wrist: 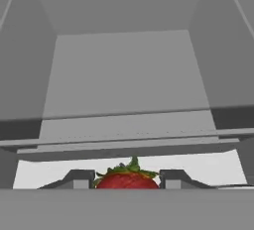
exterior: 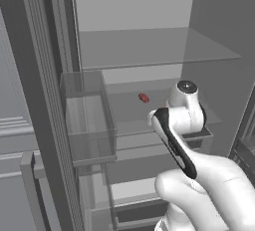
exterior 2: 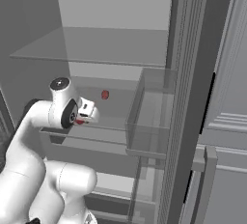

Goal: Take the strawberry from the fridge and place it on top of the pancake, located on the dining counter.

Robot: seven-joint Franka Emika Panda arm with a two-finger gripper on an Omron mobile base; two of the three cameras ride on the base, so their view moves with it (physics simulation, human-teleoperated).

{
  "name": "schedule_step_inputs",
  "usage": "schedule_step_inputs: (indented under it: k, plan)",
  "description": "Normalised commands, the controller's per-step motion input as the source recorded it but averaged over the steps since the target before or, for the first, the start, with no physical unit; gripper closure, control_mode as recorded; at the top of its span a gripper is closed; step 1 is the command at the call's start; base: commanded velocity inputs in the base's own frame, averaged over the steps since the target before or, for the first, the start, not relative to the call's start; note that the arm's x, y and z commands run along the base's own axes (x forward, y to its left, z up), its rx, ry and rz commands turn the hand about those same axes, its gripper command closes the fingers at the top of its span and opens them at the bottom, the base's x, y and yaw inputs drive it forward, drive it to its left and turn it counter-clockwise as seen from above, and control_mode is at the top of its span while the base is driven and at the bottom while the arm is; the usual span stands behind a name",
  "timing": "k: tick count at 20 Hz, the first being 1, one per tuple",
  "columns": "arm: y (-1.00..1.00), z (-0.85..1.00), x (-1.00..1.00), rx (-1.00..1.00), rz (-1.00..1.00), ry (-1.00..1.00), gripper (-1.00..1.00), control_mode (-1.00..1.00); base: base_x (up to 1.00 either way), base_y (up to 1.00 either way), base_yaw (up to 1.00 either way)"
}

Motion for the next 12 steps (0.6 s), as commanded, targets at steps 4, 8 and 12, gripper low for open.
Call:
schedule_step_inputs:
  k: [4,8,12]
  plan:
    - [0.00,1.00,-1.00,0.00,0.00,0.00,1.00,-1.00,0.00,0.00,0.00]
    - [0.00,1.00,-1.00,0.00,0.00,0.00,1.00,-1.00,0.00,0.00,0.00]
    - [0.00,1.00,-0.98,0.00,0.00,0.00,1.00,-1.00,0.00,0.00,0.00]
